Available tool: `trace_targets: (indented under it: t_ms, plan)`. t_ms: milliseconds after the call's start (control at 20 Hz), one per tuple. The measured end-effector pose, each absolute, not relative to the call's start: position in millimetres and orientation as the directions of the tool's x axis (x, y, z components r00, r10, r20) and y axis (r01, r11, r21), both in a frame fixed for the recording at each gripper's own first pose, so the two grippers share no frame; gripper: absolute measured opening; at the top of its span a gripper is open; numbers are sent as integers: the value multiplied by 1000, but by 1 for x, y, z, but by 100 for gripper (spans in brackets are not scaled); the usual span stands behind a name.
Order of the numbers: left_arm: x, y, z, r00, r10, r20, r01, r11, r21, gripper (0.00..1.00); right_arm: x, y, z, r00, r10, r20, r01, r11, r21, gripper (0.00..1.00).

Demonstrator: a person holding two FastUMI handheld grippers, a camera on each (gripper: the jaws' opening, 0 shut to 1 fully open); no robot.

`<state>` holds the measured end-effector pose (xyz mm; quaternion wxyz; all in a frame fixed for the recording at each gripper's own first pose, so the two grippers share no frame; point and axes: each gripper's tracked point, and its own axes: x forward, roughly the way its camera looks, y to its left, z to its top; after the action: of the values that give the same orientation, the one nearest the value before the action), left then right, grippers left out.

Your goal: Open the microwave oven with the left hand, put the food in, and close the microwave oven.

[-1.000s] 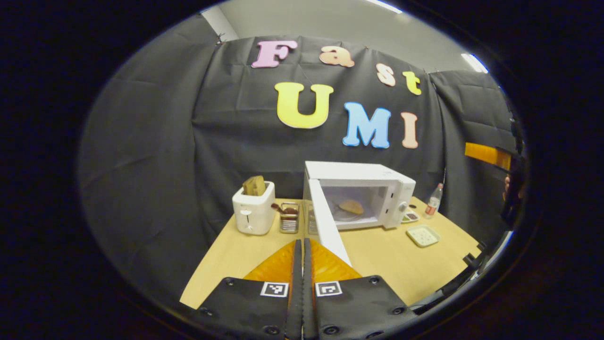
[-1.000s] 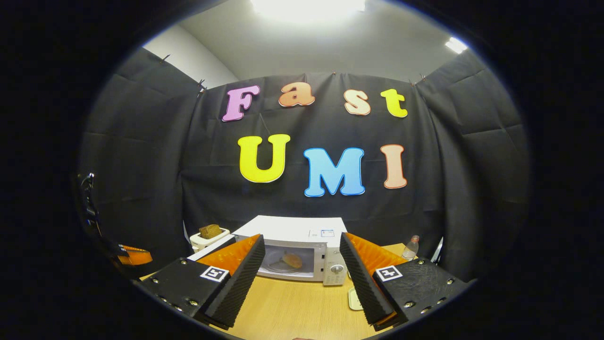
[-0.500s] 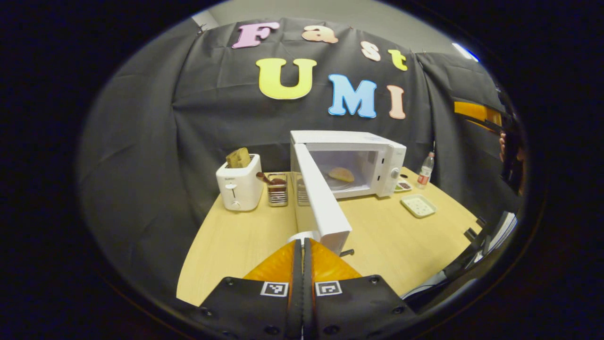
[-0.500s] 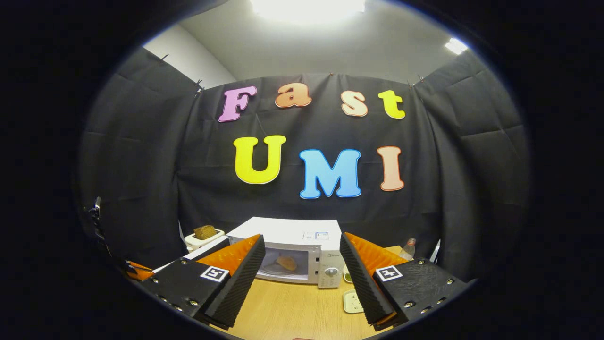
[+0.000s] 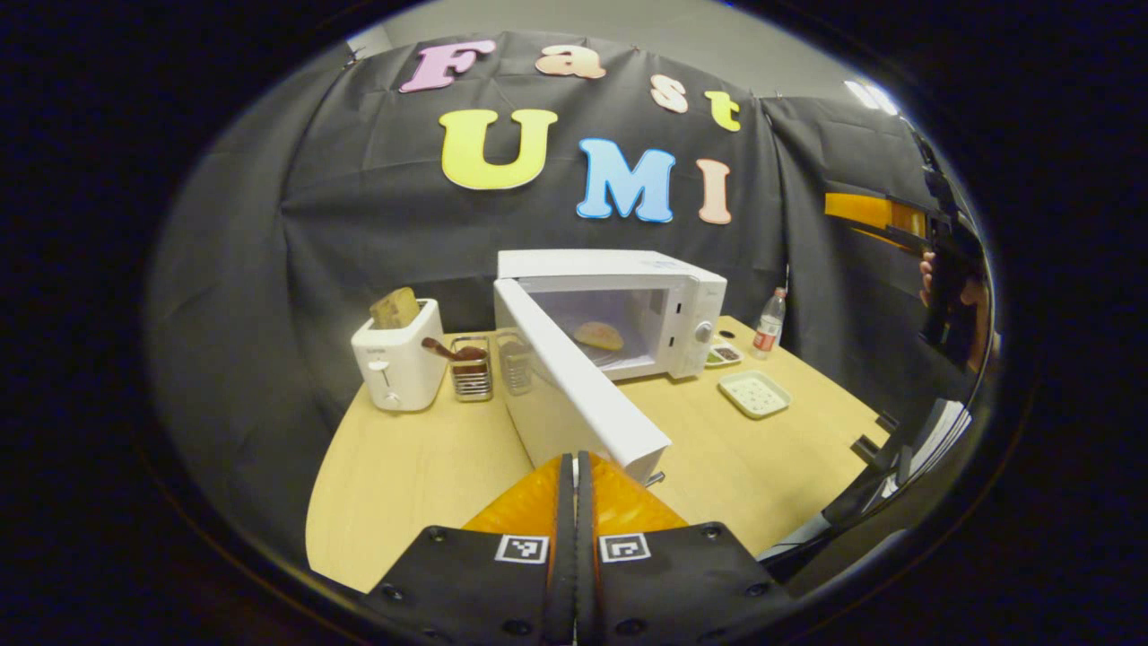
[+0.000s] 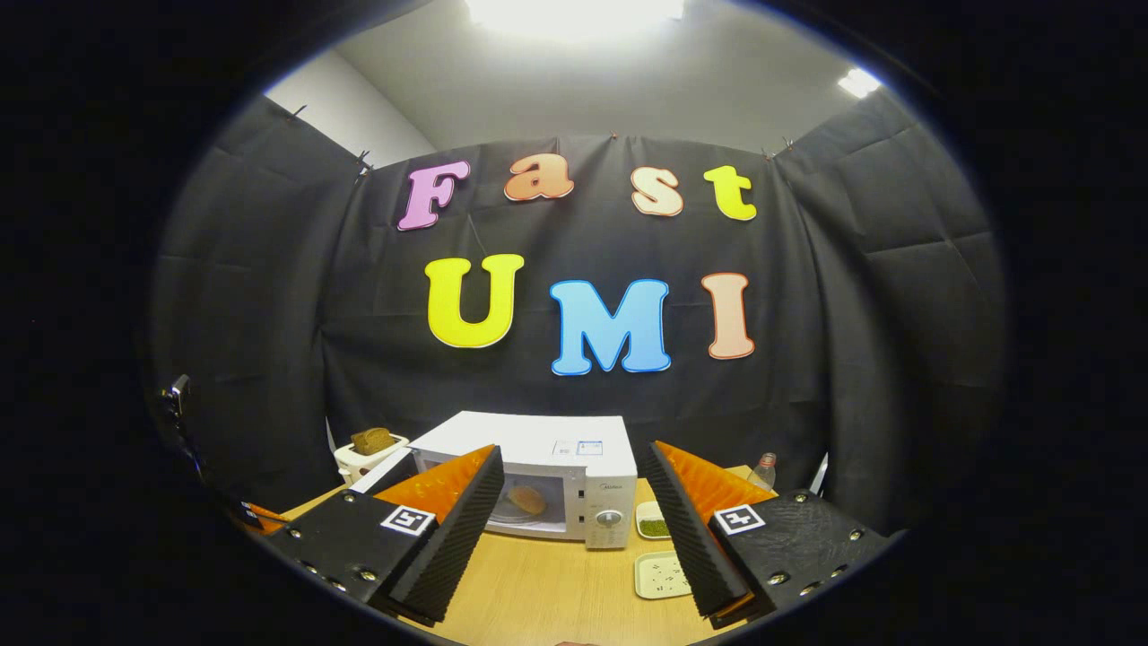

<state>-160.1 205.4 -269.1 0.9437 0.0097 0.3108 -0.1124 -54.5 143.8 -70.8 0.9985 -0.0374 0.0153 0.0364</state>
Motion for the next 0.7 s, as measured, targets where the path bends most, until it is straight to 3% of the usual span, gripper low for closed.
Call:
trace_targets:
  t_ms: [700]
  plan:
    - [-118,106,-278,710,-365,-602,379,919,-109,7,-31,97,-46,999,46,-1,-46,996,-74,97]
